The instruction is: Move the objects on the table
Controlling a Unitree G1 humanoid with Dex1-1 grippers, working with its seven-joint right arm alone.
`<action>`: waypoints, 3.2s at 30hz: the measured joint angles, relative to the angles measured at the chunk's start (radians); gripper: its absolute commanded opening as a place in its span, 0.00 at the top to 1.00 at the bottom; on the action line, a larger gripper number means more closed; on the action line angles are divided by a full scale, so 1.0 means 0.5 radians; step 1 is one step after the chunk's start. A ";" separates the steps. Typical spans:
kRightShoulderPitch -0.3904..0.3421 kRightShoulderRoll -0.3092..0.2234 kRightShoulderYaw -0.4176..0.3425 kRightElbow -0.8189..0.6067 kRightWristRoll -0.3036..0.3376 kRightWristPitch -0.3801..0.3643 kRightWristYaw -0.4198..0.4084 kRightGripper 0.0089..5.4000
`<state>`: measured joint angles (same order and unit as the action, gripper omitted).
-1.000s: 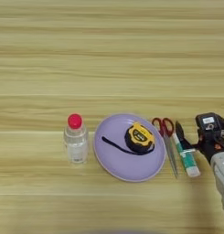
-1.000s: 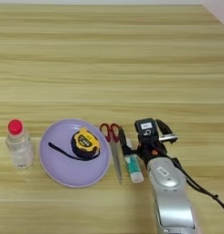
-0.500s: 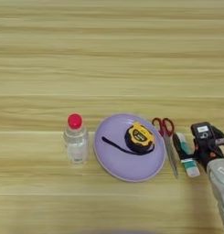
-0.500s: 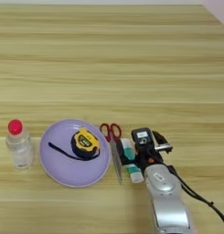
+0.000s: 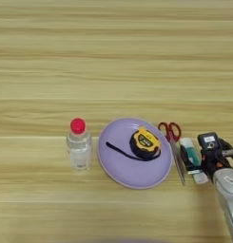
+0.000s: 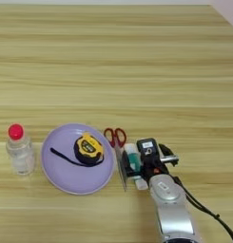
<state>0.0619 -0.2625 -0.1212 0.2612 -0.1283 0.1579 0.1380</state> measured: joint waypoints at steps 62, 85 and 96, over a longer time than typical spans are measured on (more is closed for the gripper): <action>-0.037 0.089 -0.012 0.118 0.259 0.197 0.043 0.69; -0.597 -0.051 -0.141 0.763 0.260 0.058 -0.038 0.69; -0.701 -0.074 -0.135 1.048 0.263 0.003 -0.034 0.69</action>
<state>-0.2885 -0.2994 -0.1887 0.7851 0.0031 0.1595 0.1209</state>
